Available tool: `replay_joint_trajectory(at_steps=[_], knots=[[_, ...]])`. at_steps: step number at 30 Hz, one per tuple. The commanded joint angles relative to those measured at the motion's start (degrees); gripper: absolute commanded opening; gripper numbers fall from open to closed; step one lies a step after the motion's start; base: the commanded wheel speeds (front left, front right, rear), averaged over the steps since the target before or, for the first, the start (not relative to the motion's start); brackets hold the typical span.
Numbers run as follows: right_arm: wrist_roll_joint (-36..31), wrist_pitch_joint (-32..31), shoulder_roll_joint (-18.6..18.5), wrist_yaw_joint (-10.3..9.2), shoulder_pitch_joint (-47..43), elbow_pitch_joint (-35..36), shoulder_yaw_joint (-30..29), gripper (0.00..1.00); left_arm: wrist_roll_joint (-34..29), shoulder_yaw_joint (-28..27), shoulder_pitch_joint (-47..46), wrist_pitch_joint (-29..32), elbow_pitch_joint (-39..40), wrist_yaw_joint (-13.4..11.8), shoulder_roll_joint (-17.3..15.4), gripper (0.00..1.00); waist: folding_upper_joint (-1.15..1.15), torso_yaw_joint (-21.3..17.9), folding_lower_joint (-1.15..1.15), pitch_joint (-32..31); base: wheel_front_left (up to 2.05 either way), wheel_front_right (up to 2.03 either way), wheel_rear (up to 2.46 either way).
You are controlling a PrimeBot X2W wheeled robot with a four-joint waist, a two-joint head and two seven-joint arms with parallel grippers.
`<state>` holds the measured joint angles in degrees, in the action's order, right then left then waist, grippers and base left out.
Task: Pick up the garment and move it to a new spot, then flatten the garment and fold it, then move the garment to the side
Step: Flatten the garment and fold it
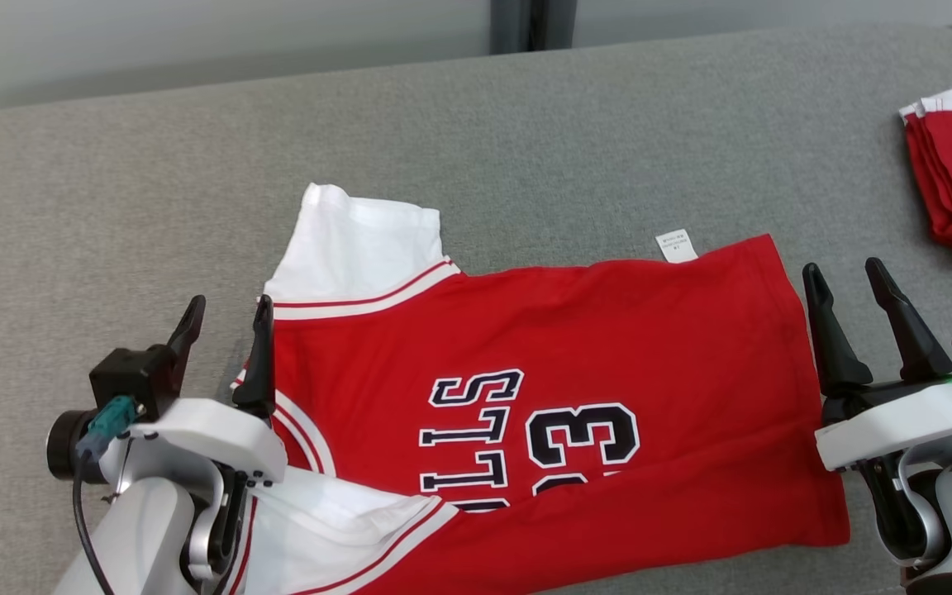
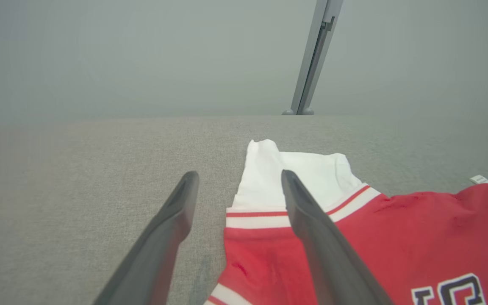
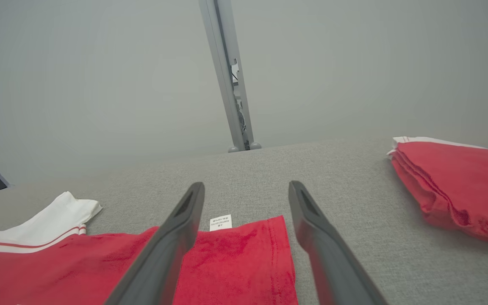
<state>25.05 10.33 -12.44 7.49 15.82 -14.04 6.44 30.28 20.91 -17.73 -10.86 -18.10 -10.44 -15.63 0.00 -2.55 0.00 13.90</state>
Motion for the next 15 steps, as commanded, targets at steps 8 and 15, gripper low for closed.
replay_joint_trajectory(at_steps=[8,15], knots=[[-0.7,2.1,0.6,-0.01,2.1,0.4,0.4,1.00,-2.7,1.9,-10.2,3.2,-8.6,1.6,-1.6,1.00,0.00,-3.4,0.00,4.8,0.00,0.00,0.00],[-1.0,2.8,1.5,-0.01,4.0,1.2,1.6,1.00,-5.3,4.0,-22.1,8.2,-17.6,3.3,-2.9,1.00,0.00,-6.2,0.00,8.4,0.00,0.00,0.00]])
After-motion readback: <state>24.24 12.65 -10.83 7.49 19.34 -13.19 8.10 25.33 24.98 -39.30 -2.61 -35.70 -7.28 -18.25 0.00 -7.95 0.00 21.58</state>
